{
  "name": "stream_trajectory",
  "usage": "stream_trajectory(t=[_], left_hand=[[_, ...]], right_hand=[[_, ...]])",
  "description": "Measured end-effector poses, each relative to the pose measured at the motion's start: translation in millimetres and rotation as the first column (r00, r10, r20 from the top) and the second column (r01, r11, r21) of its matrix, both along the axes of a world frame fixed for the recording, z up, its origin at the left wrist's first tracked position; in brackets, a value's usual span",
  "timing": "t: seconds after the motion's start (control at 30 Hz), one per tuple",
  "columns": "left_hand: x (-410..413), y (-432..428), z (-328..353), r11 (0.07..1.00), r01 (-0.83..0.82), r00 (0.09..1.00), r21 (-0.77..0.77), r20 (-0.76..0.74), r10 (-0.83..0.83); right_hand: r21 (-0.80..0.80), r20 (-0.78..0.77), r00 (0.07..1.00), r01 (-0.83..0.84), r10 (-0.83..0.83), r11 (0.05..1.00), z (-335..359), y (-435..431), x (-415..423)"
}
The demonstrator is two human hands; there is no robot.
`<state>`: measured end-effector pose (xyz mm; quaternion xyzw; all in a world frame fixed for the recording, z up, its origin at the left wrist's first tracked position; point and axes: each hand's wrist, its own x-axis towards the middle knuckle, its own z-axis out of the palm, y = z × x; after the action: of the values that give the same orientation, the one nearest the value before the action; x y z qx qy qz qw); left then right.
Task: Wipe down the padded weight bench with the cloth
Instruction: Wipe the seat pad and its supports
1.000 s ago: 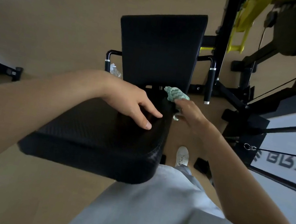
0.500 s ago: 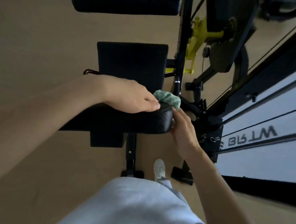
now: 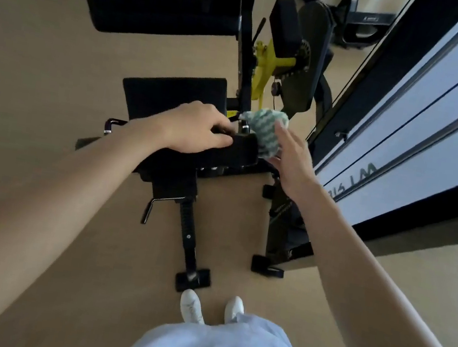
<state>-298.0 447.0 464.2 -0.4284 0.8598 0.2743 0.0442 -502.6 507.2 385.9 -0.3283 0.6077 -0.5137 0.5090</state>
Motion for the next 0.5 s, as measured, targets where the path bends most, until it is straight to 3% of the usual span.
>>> stream_trajectory(t=[0.17,0.33,0.37,0.43,0.5], left_hand=[[28,12,-12,0.967,-0.198,0.939,-0.161,-0.314,0.14],[61,23,-30,0.855,-0.482,0.832,-0.19,-0.406,0.379],[64,29,-32,0.833,-0.513,0.82,-0.208,-0.406,0.403],[70,41,-38,0.794,-0.575,0.782,-0.198,-0.417,0.462],[76,55,-43,0.752,-0.621,0.759,-0.223,-0.413,0.504]], right_hand=[[0.14,-0.164,0.945,-0.263,0.284,0.955,8,-33,20],[0.128,-0.5,0.696,-0.529,0.515,0.839,38,-31,35],[0.105,-0.616,0.614,-0.558,0.494,0.823,37,-25,38],[-0.037,-0.837,0.455,-0.6,0.303,0.799,24,-9,45],[-0.137,-0.938,0.334,-0.608,0.095,0.782,7,8,55]])
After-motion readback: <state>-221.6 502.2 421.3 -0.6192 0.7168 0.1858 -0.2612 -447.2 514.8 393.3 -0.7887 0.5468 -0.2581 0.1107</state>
